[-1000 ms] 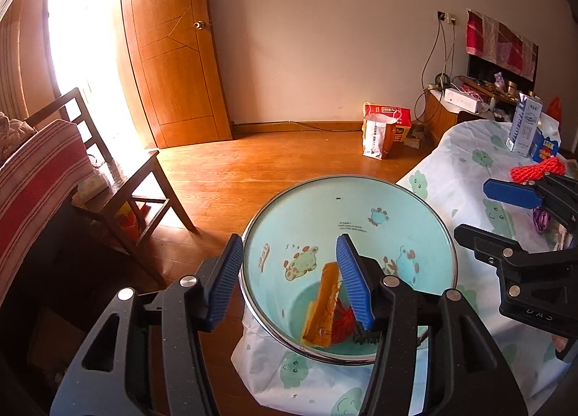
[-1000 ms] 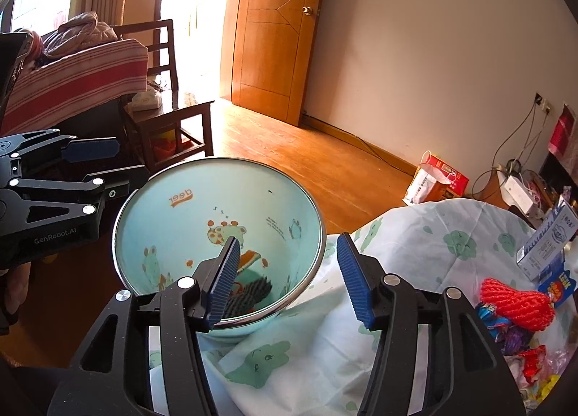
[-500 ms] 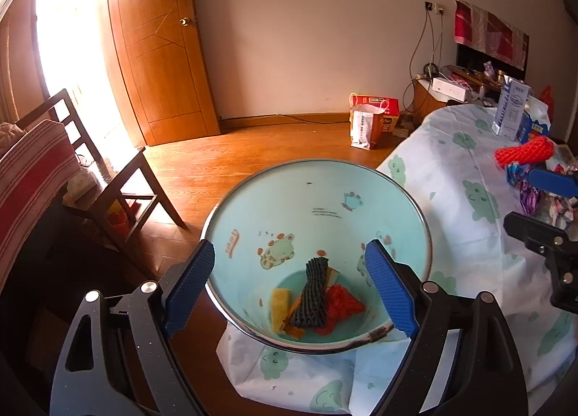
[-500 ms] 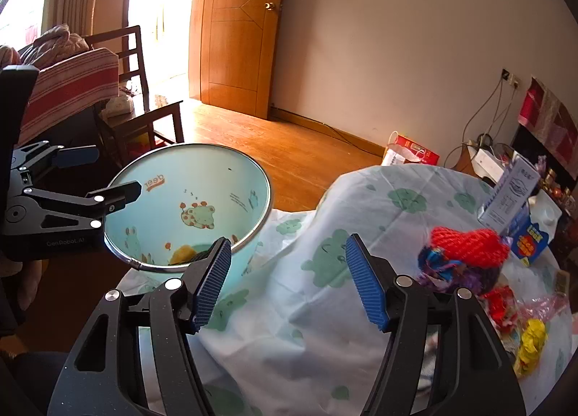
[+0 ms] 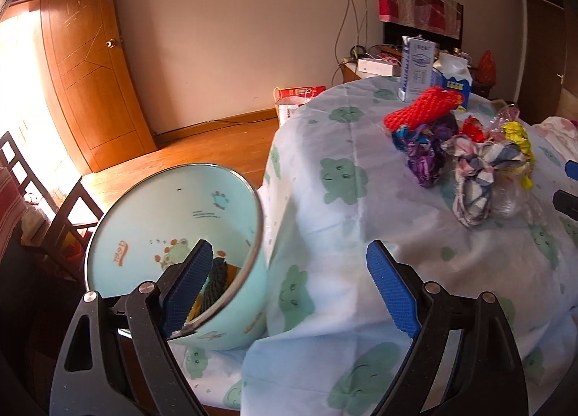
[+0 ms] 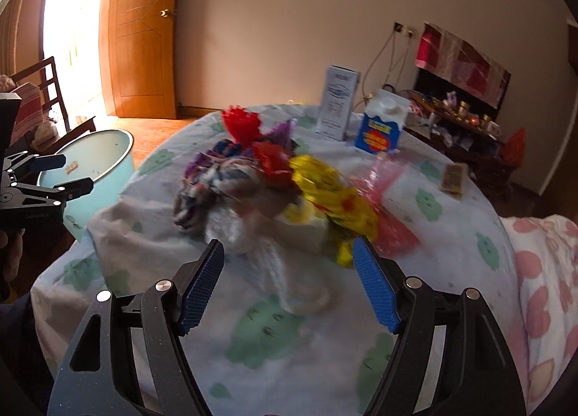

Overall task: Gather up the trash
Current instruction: 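Move the left tool to the plaid cloth and grasp it, then lift the plaid cloth with the left tool while the right tool grasps the yellow plastic bag, then carry the plaid cloth and yellow bag over the light blue bin with both tools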

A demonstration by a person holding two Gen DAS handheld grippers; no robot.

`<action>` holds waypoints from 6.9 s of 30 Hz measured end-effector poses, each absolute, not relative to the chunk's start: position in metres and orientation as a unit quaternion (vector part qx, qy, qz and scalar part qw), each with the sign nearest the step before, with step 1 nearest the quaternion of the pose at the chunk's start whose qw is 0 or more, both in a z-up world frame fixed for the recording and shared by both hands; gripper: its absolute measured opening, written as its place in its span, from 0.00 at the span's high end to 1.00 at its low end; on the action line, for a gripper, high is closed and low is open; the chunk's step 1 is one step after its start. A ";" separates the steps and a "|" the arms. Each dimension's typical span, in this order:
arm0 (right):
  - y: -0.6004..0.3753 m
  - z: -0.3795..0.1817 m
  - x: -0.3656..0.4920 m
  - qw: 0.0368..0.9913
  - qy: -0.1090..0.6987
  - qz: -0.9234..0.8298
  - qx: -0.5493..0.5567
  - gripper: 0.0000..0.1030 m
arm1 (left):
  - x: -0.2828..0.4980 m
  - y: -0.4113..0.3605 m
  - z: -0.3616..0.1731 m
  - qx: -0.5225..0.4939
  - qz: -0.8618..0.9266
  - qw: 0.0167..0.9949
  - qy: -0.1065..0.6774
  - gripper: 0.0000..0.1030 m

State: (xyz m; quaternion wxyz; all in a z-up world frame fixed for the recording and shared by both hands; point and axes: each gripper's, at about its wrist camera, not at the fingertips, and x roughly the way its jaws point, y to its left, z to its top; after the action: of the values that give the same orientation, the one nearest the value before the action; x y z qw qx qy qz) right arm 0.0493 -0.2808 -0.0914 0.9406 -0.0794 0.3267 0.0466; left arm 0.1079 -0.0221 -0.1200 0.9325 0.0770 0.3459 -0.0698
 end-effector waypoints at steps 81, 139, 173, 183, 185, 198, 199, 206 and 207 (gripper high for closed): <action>-0.364 -0.129 0.145 0.899 0.436 0.011 0.029 0.81 | 0.117 -0.002 -0.116 0.065 -0.081 0.928 0.358 0.87; -0.086 -0.078 0.187 0.915 0.333 0.170 -0.152 0.82 | 0.112 0.131 -0.102 0.051 0.065 0.932 0.354 0.87; -0.041 -0.098 0.197 0.898 0.347 0.191 -0.190 0.82 | 0.116 0.151 -0.098 0.045 0.085 0.931 0.353 0.87; -0.037 -0.099 0.196 0.897 0.346 0.194 -0.195 0.82 | 0.115 0.152 -0.098 0.045 0.084 0.931 0.352 0.87; -0.036 -0.099 0.195 0.897 0.346 0.195 -0.196 0.82 | 0.115 0.152 -0.098 0.046 0.084 0.931 0.351 0.87; -0.031 -0.098 0.194 0.895 0.345 0.198 -0.200 0.82 | 0.114 0.151 -0.097 0.044 0.084 0.932 0.351 0.87; -0.031 -0.098 0.194 0.895 0.345 0.198 -0.200 0.82 | 0.114 0.152 -0.097 0.044 0.084 0.932 0.351 0.87; -0.028 -0.099 0.194 0.893 0.346 0.200 -0.206 0.82 | 0.114 0.150 -0.096 0.041 0.084 0.932 0.350 0.87; -0.028 -0.099 0.193 0.893 0.346 0.200 -0.207 0.82 | 0.114 0.149 -0.096 0.040 0.083 0.932 0.350 0.87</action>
State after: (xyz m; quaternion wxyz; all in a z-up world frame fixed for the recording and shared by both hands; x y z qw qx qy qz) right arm 0.1934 -0.0275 -0.0994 0.8930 -0.2067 0.3461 0.2000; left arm 0.1136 0.1494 -0.0957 0.9320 0.0401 0.3504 0.0829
